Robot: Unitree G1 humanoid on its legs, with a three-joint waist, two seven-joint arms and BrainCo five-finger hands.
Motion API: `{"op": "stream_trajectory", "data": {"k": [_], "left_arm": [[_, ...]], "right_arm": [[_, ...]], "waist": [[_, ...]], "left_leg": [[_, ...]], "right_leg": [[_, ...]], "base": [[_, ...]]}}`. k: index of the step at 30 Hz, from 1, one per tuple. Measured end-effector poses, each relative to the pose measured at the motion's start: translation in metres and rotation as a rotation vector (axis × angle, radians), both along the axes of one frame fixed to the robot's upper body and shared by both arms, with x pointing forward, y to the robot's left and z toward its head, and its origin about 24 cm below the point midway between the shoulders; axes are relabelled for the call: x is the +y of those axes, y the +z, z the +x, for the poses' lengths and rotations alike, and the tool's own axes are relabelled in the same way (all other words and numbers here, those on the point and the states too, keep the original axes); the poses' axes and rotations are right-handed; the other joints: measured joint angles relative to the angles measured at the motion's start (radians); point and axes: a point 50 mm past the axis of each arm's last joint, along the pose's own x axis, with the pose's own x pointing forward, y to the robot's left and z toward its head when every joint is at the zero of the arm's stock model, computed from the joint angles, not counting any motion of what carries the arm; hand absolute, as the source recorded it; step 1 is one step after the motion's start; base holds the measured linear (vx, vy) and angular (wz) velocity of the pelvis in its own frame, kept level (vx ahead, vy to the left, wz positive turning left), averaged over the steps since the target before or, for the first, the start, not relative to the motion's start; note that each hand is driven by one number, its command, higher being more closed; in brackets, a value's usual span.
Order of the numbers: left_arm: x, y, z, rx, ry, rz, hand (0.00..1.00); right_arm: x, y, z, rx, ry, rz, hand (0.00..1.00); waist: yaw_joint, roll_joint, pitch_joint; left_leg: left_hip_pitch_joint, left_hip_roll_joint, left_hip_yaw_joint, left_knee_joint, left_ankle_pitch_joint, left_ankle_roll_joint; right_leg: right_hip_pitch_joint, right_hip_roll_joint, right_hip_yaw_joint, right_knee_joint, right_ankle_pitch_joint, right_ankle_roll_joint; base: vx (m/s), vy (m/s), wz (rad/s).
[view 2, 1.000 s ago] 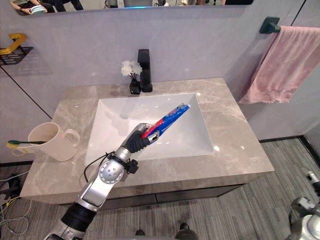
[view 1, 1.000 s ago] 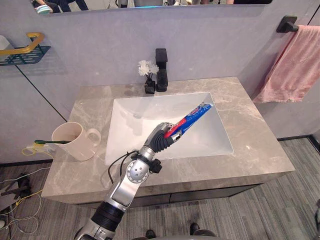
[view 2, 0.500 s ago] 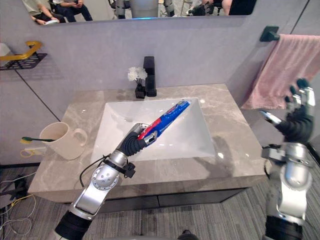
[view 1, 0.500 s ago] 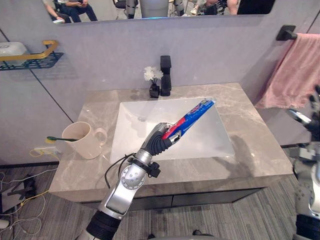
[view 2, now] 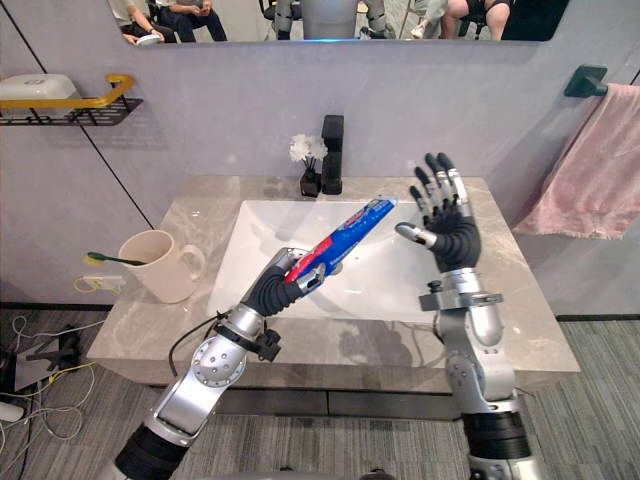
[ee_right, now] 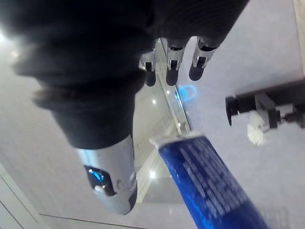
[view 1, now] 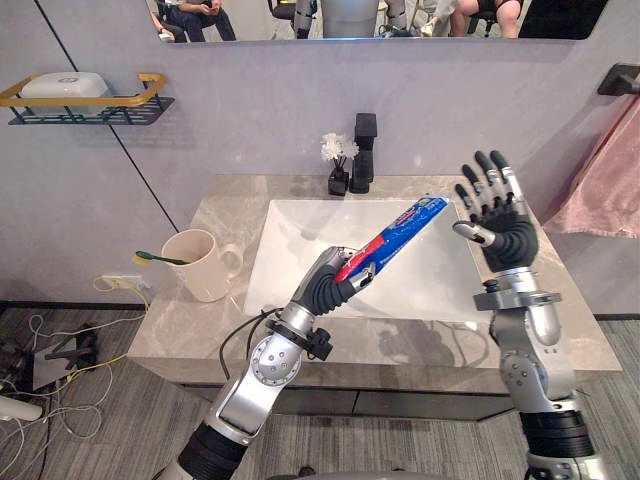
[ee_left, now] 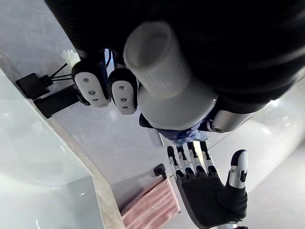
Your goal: Organize washtable
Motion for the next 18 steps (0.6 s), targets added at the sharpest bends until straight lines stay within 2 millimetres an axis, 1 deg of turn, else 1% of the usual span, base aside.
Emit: {"op": "stream_trajectory", "data": {"k": [9,12,18], "left_arm": [[0.001,0.009,0.001,-0.044,0.031,-0.031,1.0],[0.0,0.014,-0.001,-0.069,0.039,-0.048,1.0],[-0.002,0.015,-0.001,-0.071,0.041,-0.069,1.0]], "right_arm": [[0.027,-0.012,-0.001,0.06,0.141,0.057,0.0],[0.037,-0.017,-0.002,0.077,0.187,0.077,0.0],[0.053,-0.027,-0.003,0.13,0.253,0.139,0.0]], "waist": [[0.0,0.0,0.0],[-0.001,-0.001,-0.001],[0.0,-0.007,-0.011]], "left_leg": [[0.003,0.0,-0.003,-0.011,0.007,-0.001],[0.012,0.0,-0.002,-0.034,0.019,-0.002],[0.02,0.001,0.0,-0.047,0.02,-0.002]], "right_leg": [[-0.001,0.001,-0.003,-0.002,0.0,0.0],[-0.002,0.001,-0.003,-0.005,0.0,0.0],[0.0,0.004,-0.002,-0.019,0.001,-0.001]], "base": [[0.0,-0.002,0.02],[0.0,0.0,0.0],[0.0,0.0,0.0]]}}
